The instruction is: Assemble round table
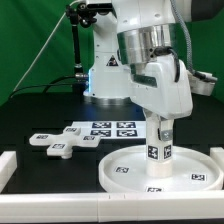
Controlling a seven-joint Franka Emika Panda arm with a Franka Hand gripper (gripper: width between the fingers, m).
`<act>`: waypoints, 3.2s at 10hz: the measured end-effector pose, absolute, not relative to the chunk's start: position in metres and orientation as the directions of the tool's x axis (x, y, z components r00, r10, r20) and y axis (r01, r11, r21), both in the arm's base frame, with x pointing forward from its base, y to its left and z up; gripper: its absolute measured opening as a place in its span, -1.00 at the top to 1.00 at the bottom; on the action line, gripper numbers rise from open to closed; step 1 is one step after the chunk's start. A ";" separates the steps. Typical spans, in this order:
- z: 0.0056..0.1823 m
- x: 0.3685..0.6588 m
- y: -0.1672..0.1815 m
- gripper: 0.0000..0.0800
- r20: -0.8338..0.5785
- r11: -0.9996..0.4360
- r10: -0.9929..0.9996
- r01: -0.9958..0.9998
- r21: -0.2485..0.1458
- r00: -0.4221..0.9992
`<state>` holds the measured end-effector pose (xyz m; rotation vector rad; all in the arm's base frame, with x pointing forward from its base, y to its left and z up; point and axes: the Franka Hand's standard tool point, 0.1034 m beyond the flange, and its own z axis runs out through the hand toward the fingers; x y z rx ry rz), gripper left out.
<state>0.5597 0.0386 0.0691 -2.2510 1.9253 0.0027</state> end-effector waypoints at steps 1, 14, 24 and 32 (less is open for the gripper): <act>0.069 0.560 0.039 -0.02 -0.117 -0.150 -0.979 -0.979 -0.135 0.166; 0.070 0.564 0.043 -0.62 0.053 -0.905 -0.406 -0.392 -0.167 0.913; 0.069 0.565 0.048 -0.62 0.126 -0.909 0.410 0.416 -0.023 0.903; 0.069 0.565 0.051 -0.62 0.049 -0.517 0.856 0.854 0.053 0.515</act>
Offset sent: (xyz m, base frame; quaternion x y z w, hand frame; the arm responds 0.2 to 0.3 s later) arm 0.0083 -0.0033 0.0036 -0.0311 0.0430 -0.1131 0.9922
